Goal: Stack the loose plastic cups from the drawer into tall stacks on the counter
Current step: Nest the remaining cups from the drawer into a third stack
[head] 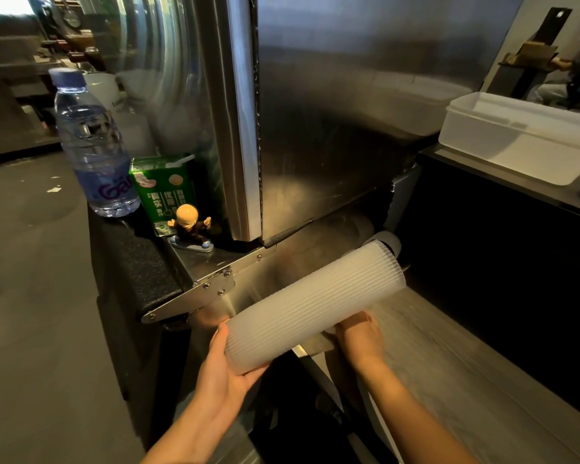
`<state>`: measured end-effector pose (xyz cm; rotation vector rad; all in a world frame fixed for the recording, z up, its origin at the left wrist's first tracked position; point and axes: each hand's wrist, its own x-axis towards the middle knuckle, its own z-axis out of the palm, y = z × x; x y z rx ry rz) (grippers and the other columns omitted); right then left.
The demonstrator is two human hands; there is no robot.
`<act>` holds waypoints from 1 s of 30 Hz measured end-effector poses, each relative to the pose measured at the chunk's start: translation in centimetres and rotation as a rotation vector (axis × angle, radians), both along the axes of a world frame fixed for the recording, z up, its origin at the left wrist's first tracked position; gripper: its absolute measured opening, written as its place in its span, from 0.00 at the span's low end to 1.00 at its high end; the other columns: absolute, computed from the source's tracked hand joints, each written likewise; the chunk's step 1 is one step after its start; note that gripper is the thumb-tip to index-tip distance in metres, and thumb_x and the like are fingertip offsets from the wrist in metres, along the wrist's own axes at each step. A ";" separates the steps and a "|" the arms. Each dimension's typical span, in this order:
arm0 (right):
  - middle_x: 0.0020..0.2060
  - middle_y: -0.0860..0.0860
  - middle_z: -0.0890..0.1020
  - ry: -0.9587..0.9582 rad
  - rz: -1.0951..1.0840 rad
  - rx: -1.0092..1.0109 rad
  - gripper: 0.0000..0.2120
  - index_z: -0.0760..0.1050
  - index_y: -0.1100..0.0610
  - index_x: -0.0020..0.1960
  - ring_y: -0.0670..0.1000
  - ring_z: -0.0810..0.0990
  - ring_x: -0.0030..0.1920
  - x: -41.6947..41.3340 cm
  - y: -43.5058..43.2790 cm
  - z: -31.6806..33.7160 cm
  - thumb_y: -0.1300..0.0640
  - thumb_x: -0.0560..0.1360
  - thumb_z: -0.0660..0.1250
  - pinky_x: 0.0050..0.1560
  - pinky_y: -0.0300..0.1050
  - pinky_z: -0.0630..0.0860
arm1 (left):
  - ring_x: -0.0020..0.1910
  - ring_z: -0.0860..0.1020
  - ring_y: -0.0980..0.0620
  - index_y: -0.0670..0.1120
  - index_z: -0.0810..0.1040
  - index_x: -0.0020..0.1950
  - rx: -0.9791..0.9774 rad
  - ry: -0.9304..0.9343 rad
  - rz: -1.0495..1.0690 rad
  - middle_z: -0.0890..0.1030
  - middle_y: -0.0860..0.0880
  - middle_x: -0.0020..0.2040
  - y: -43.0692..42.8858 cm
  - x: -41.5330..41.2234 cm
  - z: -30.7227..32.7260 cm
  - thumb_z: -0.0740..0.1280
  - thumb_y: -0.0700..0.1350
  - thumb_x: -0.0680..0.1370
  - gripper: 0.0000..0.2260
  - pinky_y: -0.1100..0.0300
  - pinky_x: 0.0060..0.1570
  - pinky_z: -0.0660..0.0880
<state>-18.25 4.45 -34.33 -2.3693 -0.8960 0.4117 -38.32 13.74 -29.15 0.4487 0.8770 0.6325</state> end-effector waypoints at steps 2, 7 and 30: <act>0.56 0.50 0.76 -0.019 -0.050 -0.040 0.09 0.75 0.51 0.55 0.51 0.72 0.59 0.5 -0.3 0.4 0.57 0.77 0.60 0.62 0.46 0.67 | 0.56 0.75 0.41 0.53 0.71 0.65 0.006 0.000 -0.001 0.73 0.42 0.60 0.0 0.1 -0.1 0.58 0.53 0.80 0.15 0.47 0.44 0.76; 0.45 0.47 0.77 0.310 -0.287 0.529 0.09 0.73 0.55 0.55 0.48 0.77 0.45 1.2 -2.5 3.4 0.62 0.78 0.58 0.40 0.35 0.70 | 0.56 0.75 0.41 0.54 0.71 0.63 0.012 0.006 -0.003 0.73 0.43 0.59 0.0 0.2 -0.1 0.58 0.53 0.80 0.13 0.47 0.44 0.76; 0.36 0.43 0.78 0.182 -0.286 0.951 0.18 0.72 0.53 0.39 0.36 0.75 0.40 3.6 -4.9 8.1 0.69 0.77 0.51 0.47 0.34 0.72 | 0.55 0.75 0.41 0.53 0.70 0.65 0.010 0.015 -0.013 0.73 0.43 0.59 0.1 1.0 -0.4 0.58 0.53 0.79 0.15 0.47 0.44 0.76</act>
